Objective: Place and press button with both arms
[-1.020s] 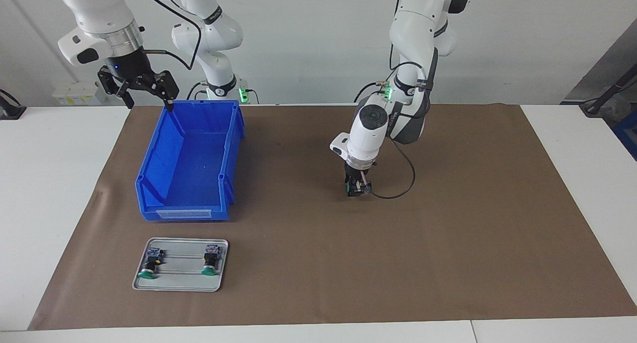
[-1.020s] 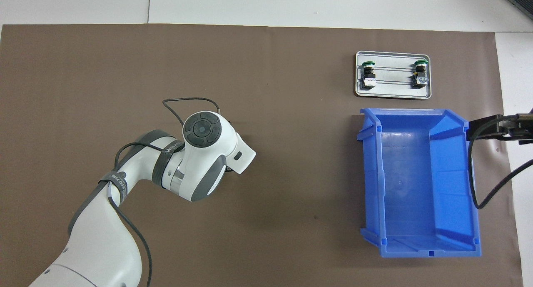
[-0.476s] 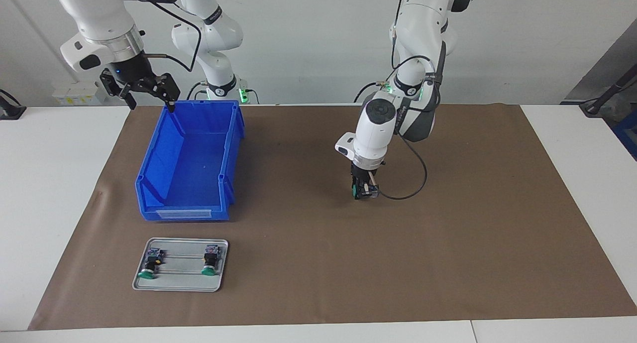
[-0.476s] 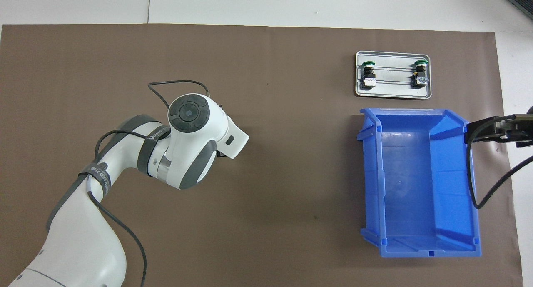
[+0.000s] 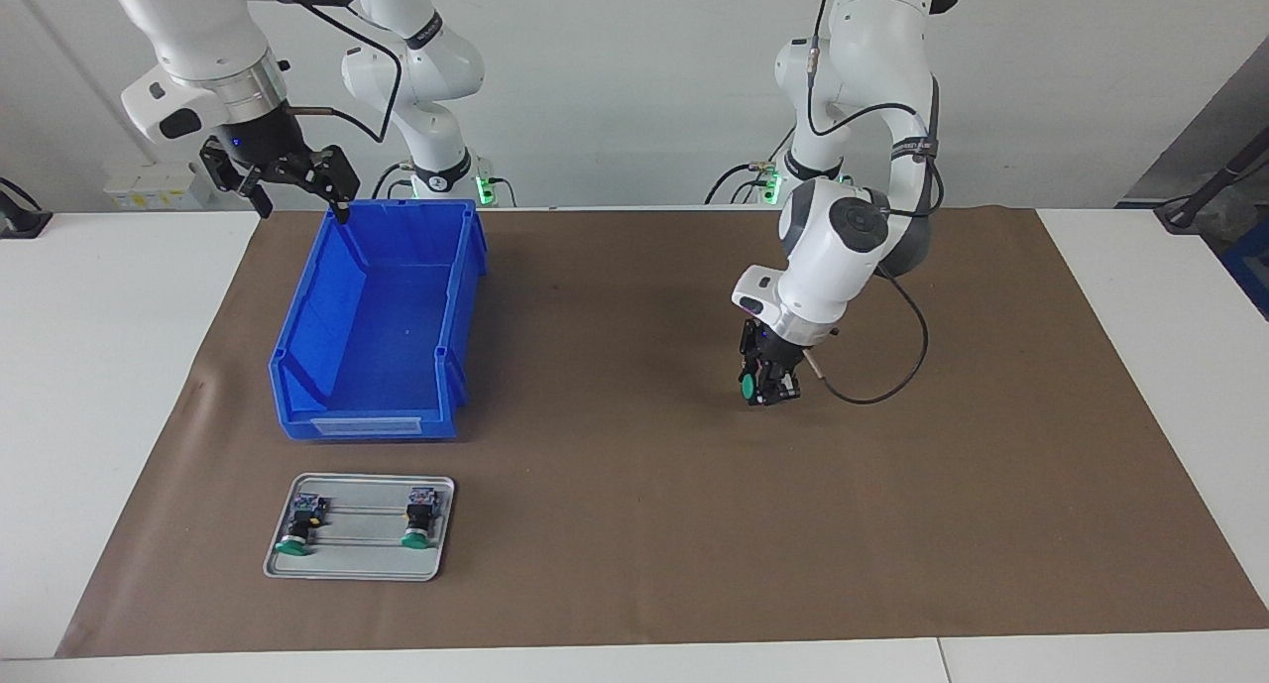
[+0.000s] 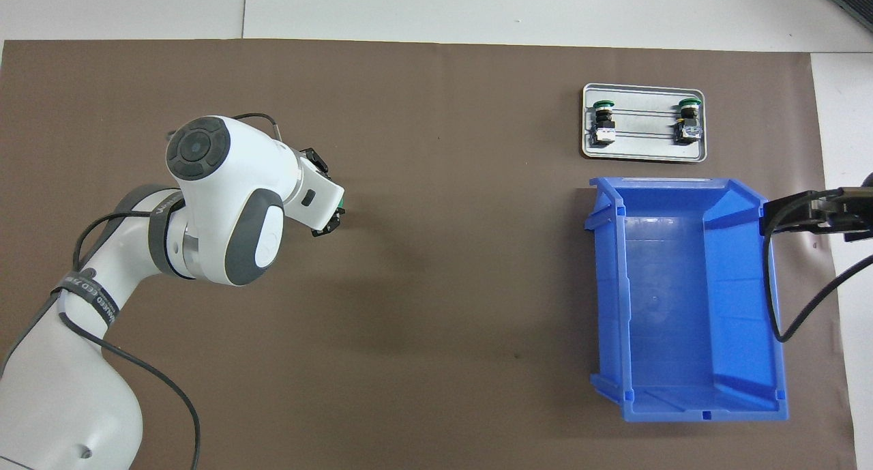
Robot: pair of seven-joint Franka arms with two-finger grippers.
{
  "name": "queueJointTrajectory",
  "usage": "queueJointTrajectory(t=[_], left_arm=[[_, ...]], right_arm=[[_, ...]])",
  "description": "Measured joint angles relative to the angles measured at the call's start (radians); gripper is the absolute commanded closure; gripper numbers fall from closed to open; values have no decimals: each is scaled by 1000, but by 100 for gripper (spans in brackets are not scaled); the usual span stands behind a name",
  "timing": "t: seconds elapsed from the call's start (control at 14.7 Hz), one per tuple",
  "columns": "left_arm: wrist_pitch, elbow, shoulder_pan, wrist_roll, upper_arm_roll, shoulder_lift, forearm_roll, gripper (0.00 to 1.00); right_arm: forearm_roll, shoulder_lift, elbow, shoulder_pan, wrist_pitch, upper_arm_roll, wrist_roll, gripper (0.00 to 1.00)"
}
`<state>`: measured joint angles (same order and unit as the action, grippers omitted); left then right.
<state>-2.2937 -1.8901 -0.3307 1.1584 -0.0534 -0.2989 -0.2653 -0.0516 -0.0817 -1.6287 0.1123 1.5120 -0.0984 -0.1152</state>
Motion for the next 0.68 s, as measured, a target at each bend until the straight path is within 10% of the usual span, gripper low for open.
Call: queueJointTrajectory(t=[0.68], left_arm=[[16, -128, 164, 407, 1, 44, -545, 100]], right_arm=[[0, 0, 0, 0, 0, 0, 0, 0]])
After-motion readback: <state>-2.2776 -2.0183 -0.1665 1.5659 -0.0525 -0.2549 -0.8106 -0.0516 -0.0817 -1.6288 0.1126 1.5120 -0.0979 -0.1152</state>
